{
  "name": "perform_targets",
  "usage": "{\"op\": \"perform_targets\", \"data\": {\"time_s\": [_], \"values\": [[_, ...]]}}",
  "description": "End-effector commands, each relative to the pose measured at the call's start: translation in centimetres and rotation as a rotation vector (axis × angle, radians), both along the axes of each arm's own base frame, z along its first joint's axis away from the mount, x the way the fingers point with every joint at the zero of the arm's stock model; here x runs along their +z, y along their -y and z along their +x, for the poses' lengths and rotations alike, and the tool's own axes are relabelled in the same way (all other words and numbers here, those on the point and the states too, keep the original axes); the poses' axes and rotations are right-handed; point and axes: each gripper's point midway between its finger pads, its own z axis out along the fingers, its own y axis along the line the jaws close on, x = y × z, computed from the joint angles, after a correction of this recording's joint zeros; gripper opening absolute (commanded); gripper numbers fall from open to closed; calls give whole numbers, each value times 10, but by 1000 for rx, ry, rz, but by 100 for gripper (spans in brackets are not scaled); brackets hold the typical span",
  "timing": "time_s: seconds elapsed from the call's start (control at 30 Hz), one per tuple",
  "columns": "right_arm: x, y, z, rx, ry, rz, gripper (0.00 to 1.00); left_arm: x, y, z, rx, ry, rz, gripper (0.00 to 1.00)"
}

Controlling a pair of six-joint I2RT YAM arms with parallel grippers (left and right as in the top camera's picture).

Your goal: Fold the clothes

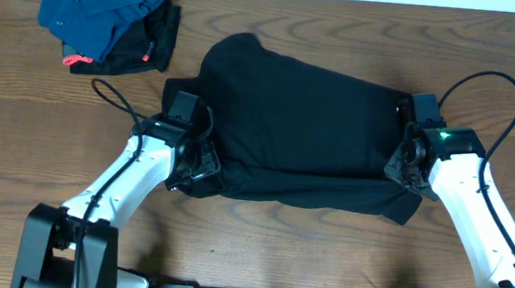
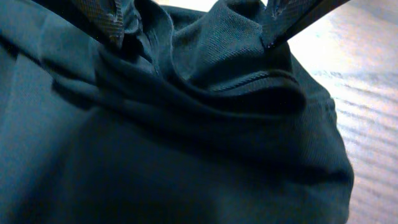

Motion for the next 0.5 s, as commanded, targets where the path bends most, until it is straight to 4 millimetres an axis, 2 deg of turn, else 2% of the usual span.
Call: {"op": "perform_targets", "data": {"time_s": [0.0, 0.23, 0.47], "values": [[4, 4, 1, 8, 15, -14, 2, -2, -1, 2, 125, -11, -3, 72], [4, 4, 0, 8, 11, -15, 2, -1, 2, 13, 177, 26, -23, 70], [4, 4, -1, 8, 9, -15, 2, -11, -1, 15, 209, 10, -2, 63]]}}
